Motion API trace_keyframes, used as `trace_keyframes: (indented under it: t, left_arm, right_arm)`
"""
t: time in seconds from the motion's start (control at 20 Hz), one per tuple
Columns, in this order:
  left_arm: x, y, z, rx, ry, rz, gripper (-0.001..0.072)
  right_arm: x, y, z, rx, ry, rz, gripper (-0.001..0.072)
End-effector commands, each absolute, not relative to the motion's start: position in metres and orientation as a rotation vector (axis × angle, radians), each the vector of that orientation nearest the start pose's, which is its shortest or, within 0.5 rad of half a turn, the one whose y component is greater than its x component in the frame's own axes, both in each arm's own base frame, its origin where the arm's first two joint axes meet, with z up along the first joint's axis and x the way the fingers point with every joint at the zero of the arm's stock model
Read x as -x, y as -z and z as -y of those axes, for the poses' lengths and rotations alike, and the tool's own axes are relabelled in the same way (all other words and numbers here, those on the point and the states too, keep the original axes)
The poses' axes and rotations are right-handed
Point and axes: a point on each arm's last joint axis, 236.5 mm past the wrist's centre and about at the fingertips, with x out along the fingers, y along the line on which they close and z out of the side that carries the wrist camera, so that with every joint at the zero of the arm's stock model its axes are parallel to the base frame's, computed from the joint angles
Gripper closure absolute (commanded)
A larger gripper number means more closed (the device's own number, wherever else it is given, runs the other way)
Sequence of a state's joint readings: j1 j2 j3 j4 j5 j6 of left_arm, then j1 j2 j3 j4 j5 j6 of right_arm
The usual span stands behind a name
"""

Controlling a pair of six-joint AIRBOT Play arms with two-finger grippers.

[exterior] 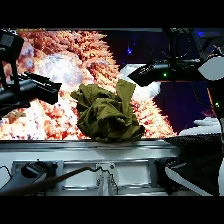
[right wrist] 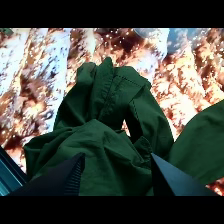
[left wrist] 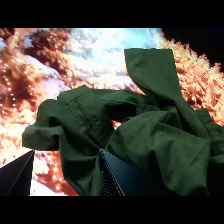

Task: Fold the clothes and pants, and hang the long-sleeved shirts on hangers.

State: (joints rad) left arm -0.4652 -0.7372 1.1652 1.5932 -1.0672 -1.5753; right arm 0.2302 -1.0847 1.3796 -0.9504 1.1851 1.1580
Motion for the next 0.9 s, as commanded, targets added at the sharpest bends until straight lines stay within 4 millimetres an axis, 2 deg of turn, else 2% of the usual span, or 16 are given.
trace_keyframes:
  t: [0.0, 0.6, 0.75, 0.85]
  left_arm:
    - [-0.303, -0.223, 0.147, -0.161, 0.432, -0.623, 0.0305]
    - [-0.304, -0.223, 0.148, -0.161, 0.433, -0.623, 0.0305]
    - [-0.307, -0.217, 0.149, -0.165, 0.432, -0.641, 0.0305]
    - [-0.306, -0.206, 0.153, -0.159, 0.444, -0.677, 0.0305]
  right_arm:
    - [-0.348, -0.208, -0.213, -0.006, -0.814, -0.763, 0.0227]
    - [-0.348, -0.208, -0.213, -0.006, -0.814, -0.763, 0.0227]
    - [-0.348, -0.208, -0.213, -0.006, -0.814, -0.763, 0.0227]
    - [-0.348, -0.208, -0.213, -0.006, -0.814, -0.763, 0.0227]
